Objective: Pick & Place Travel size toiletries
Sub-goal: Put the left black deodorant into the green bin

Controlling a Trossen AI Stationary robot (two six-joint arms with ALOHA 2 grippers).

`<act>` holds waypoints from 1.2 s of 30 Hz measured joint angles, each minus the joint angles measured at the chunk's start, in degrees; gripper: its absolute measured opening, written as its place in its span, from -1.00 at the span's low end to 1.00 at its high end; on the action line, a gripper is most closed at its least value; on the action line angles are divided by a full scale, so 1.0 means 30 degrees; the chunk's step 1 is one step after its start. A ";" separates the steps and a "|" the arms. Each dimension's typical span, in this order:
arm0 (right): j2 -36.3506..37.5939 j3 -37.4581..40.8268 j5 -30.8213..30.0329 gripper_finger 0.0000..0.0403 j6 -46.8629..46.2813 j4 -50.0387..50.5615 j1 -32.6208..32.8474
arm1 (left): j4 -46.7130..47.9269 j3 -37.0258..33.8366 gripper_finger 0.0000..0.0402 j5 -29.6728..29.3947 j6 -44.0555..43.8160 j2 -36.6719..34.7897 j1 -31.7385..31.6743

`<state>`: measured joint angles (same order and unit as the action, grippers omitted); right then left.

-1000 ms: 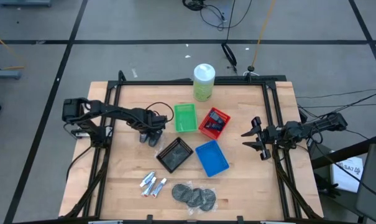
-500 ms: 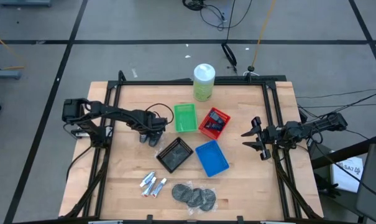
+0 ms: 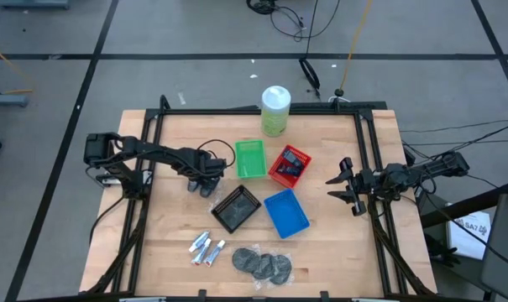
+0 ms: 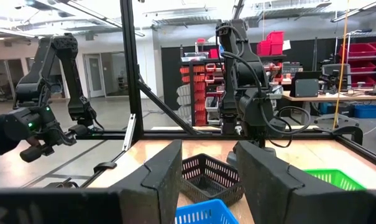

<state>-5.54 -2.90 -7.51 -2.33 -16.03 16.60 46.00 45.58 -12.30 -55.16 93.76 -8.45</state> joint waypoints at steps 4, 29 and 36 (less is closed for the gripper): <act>0.0004 0.0000 -0.0044 -0.30 -0.0003 -0.0176 -0.0006 | 0.0043 0.0000 -0.02 -0.0070 -0.0002 0.0007 0.0000; 0.0001 -0.0007 -0.0052 -0.30 -0.0007 -0.0423 -0.0005 | 0.0101 -0.0016 0.03 0.0010 0.0877 0.0014 -0.0015; 0.0007 -0.0007 -0.0051 -0.30 -0.0007 -0.0423 -0.0001 | 0.0161 -0.0077 -0.02 -0.0288 0.1844 -0.0772 -0.0015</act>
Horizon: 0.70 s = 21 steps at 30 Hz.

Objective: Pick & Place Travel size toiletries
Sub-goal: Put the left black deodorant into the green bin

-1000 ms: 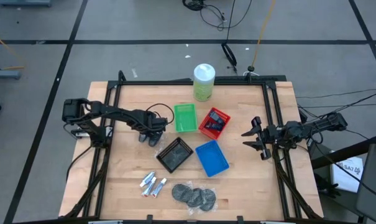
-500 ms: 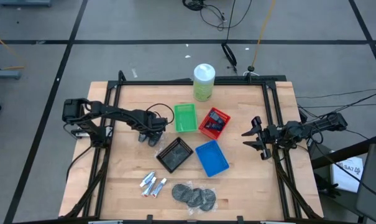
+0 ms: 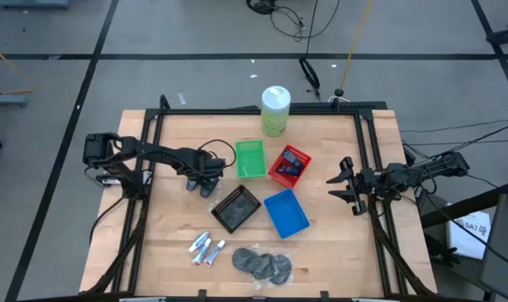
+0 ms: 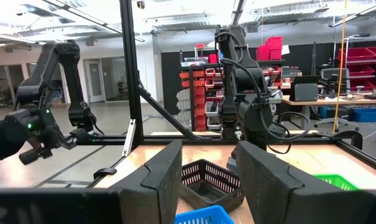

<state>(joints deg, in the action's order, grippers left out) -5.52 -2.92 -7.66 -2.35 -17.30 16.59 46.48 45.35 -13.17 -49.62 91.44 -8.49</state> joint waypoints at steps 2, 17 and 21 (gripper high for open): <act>0.0000 0.0000 0.0000 -0.30 0.0000 0.0000 0.0002 | 0.0152 -0.0112 -0.02 0.0044 0.0293 -0.0782 -0.0002; -0.0002 0.0000 0.0051 -0.30 0.0000 -0.0027 0.0000 | -0.0070 -0.0010 -0.02 -0.1794 0.4640 -0.9241 0.0651; -0.0003 0.0000 0.0058 -0.30 0.0001 -0.0173 0.0000 | -0.1725 -0.0010 -0.02 -0.1802 0.7512 -1.1172 0.1644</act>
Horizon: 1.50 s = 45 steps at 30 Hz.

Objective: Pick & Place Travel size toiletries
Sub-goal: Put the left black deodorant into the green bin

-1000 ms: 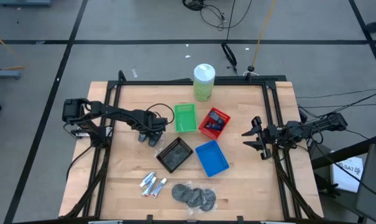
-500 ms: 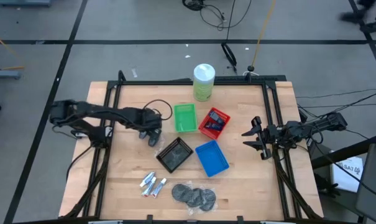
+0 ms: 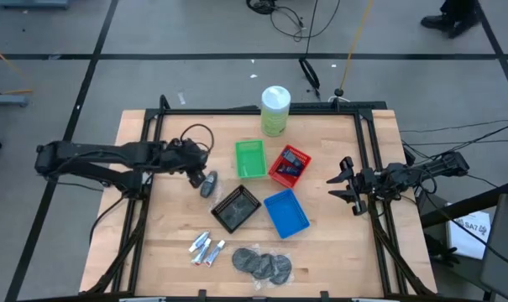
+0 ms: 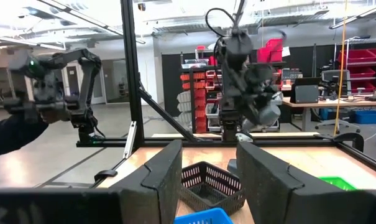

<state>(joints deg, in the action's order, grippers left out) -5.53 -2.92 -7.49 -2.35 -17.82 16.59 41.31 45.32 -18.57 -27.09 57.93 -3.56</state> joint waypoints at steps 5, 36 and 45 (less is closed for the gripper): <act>0.0003 0.0000 0.0000 -0.30 0.0006 -0.0140 -0.0004 | -0.1844 -0.0182 -0.01 -0.0822 0.2058 -0.2399 0.1510; 0.0003 0.0000 0.0006 -0.30 0.0647 -0.0078 0.0003 | -2.2343 -1.2859 -0.01 0.4170 0.8124 -0.9192 0.2676; 0.0003 0.0006 0.0007 -0.30 0.0647 -0.0103 0.0003 | -2.4333 -1.2852 -0.02 0.3860 0.8137 -0.7191 0.2683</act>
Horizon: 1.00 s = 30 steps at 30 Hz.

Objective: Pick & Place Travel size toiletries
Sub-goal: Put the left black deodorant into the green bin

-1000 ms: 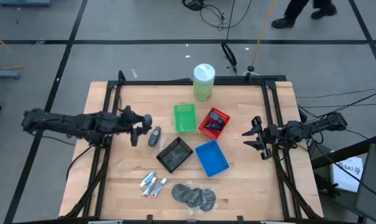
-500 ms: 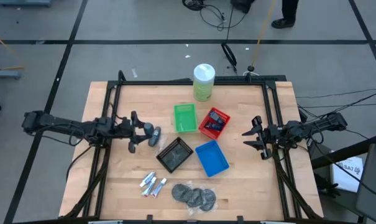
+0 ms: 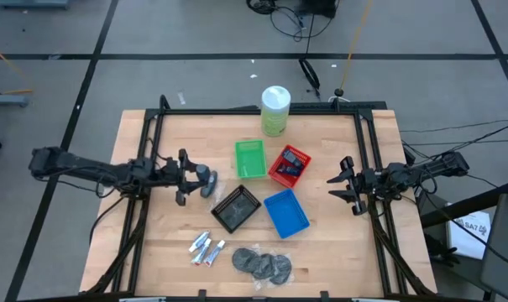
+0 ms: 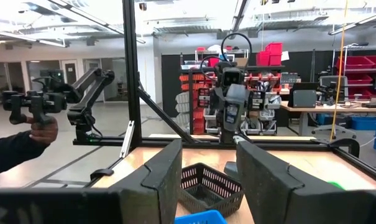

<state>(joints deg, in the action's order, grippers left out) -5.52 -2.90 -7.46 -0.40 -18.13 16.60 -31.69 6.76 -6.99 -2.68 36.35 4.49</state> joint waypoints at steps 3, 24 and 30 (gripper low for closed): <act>0.0000 -0.0005 0.0000 -0.30 0.0000 0.0000 0.0000 | -0.0937 0.0000 -0.02 -0.0577 -0.0006 0.1325 -0.0007; 0.0000 -0.0002 0.0000 -0.30 0.0000 0.0000 -0.0003 | -0.3267 0.4455 -0.02 0.1838 0.0467 1.0045 -0.3038; 0.0000 -0.0006 0.0000 -0.30 0.0000 0.0000 -0.0002 | 0.0229 0.7999 -0.02 0.1819 -0.0646 1.2891 -0.4488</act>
<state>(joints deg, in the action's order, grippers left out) -5.52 -2.92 -7.46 -0.40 -18.13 16.60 -31.00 30.76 -1.54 -4.61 75.03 -8.97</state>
